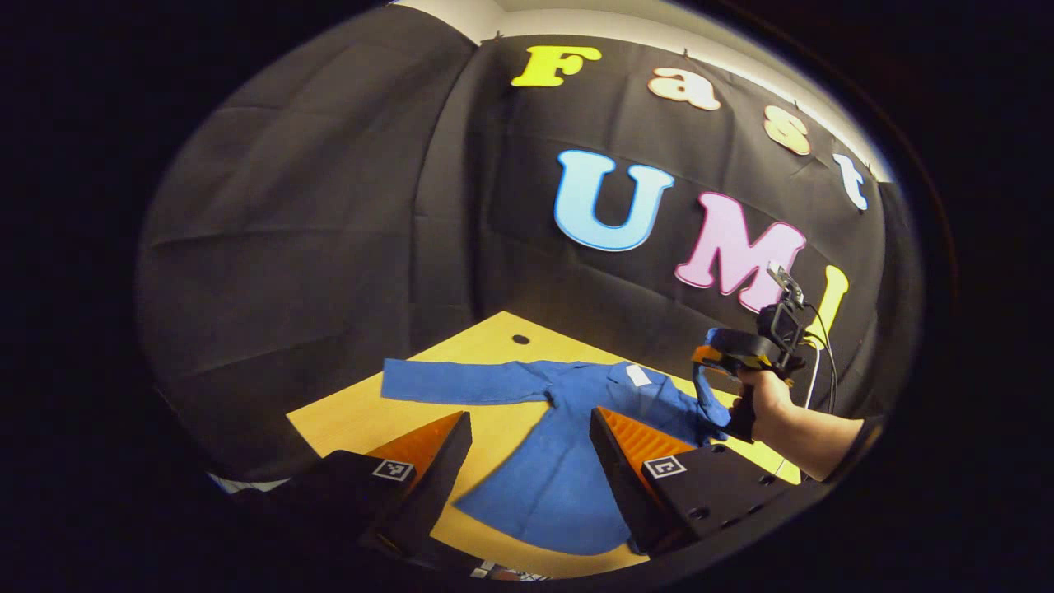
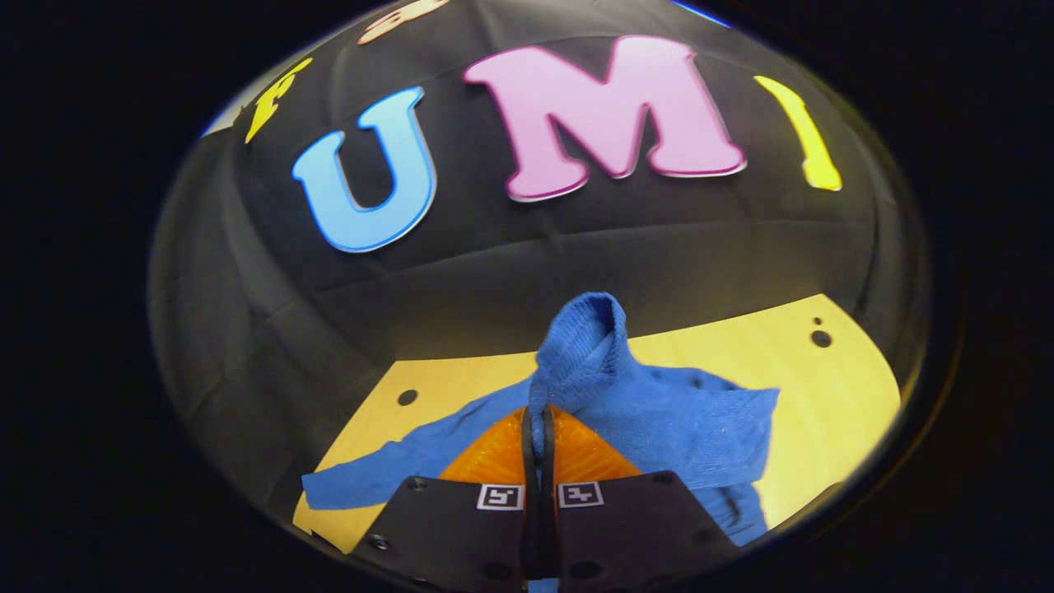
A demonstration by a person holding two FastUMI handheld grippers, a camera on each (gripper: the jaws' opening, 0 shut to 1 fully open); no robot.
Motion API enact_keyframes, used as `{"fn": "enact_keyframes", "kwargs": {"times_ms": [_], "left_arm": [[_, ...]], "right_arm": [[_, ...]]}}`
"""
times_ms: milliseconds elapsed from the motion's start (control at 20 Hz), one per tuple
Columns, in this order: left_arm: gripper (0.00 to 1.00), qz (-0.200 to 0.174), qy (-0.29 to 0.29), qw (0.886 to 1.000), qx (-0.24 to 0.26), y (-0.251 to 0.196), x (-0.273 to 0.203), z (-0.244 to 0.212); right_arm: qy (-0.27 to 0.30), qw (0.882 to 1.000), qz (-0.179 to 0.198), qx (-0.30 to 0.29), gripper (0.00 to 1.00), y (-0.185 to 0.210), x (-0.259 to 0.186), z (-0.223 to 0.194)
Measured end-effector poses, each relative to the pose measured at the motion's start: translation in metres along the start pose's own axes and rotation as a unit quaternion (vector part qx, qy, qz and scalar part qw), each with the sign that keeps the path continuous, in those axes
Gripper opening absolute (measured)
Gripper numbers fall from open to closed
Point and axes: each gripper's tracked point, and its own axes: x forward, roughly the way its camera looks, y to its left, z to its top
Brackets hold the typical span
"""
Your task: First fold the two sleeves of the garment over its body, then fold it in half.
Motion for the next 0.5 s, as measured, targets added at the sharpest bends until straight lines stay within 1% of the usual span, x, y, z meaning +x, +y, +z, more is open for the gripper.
{"fn": "enact_keyframes", "kwargs": {"times_ms": [100,250,300,350,450,500], "left_arm": [[0.81,0.017,0.003,1.000,-0.007,0.016,0.002,-0.001],[0.81,0.033,0.003,0.999,-0.009,0.031,0.007,-0.002],[0.81,0.036,0.004,0.999,-0.007,0.035,0.008,-0.002],[0.81,0.037,0.004,0.999,-0.005,0.038,0.008,-0.005],[0.82,0.041,0.006,0.999,-0.002,0.043,0.011,-0.007],[0.82,0.040,0.008,0.999,-0.004,0.045,0.013,-0.007]], "right_arm": [[0.020,1.000,0.013,0.004,0.01,0.036,0.027,-0.024],[0.063,0.998,0.015,0.020,0.01,0.061,0.059,-0.074],[0.080,0.996,0.013,0.030,0.00,0.065,0.062,-0.092],[0.089,0.995,0.009,0.035,0.34,0.068,0.070,-0.102],[0.089,0.996,-0.005,0.019,0.76,0.061,0.070,-0.114],[0.081,0.997,-0.007,0.003,0.97,0.059,0.068,-0.112]]}}
